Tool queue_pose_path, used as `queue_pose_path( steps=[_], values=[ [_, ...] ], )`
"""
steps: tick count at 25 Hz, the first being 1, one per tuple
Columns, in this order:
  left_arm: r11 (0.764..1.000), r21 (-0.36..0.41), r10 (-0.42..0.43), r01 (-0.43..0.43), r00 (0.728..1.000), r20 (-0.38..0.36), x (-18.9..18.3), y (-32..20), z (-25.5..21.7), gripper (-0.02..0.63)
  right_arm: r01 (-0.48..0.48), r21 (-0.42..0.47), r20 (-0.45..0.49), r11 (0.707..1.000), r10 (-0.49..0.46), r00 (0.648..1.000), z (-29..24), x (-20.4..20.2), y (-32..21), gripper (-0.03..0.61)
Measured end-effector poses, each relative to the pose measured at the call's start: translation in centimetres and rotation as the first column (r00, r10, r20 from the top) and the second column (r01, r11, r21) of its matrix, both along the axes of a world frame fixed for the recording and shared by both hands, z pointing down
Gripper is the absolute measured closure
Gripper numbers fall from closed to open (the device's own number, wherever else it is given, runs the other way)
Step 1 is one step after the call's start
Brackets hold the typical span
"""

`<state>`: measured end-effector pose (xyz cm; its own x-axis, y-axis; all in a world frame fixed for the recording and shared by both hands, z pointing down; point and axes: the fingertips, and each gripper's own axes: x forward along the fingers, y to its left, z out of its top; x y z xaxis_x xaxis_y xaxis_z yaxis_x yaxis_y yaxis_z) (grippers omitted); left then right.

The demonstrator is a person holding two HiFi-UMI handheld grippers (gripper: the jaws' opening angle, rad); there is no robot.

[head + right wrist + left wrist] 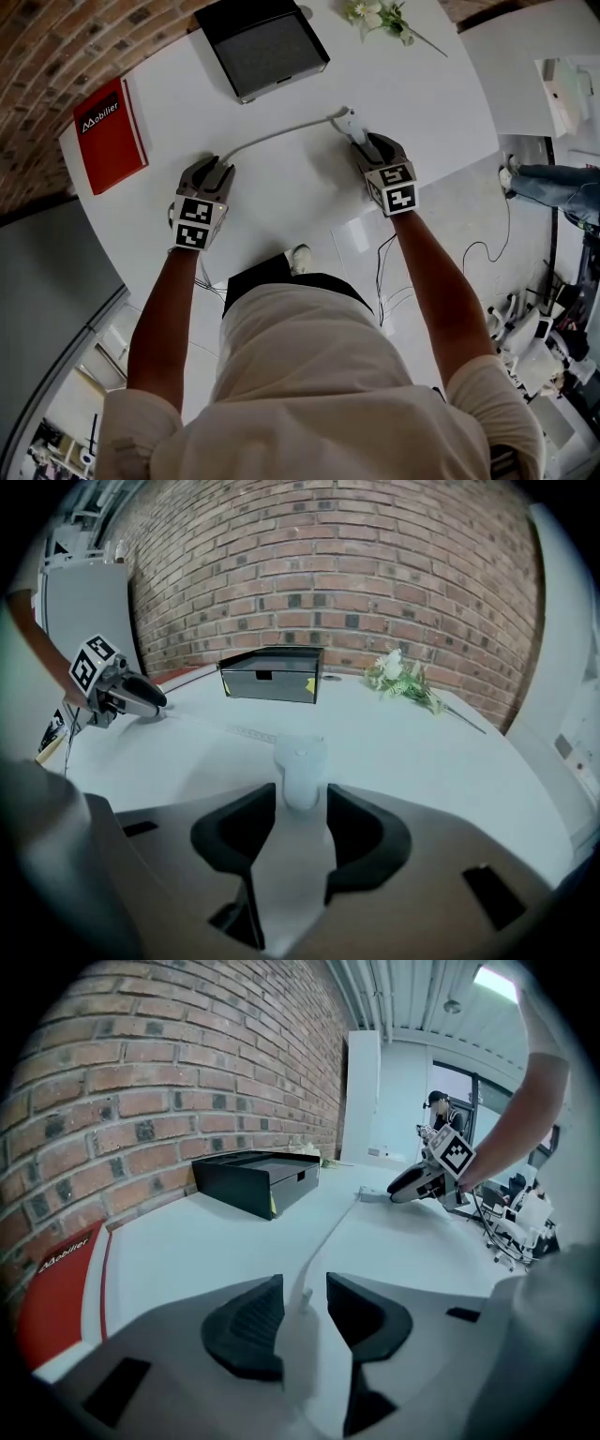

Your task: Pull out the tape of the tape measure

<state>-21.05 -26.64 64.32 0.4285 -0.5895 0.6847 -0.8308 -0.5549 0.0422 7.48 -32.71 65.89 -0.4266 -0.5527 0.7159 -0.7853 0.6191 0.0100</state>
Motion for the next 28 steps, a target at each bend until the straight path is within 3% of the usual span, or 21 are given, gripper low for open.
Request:
queue_pose_path(
  steps=[16, 28],
  values=[
    [0.993, 0.071, -0.091, 0.092, 0.996, -0.023, 1.5, 5.5, -5.0, 0.46, 0.01, 0.059, 0.036, 0.998, -0.012, 0.999, -4.1, 2.3, 5.6, 0.423],
    [0.986, 0.092, -0.122, 0.137, 0.98, -0.159, 5.4, 13.6, -11.0, 0.463, 0.009, 0.145, 0.145, 0.989, -0.03, 0.989, -10.6, 1.8, 13.6, 0.423]
  ],
)
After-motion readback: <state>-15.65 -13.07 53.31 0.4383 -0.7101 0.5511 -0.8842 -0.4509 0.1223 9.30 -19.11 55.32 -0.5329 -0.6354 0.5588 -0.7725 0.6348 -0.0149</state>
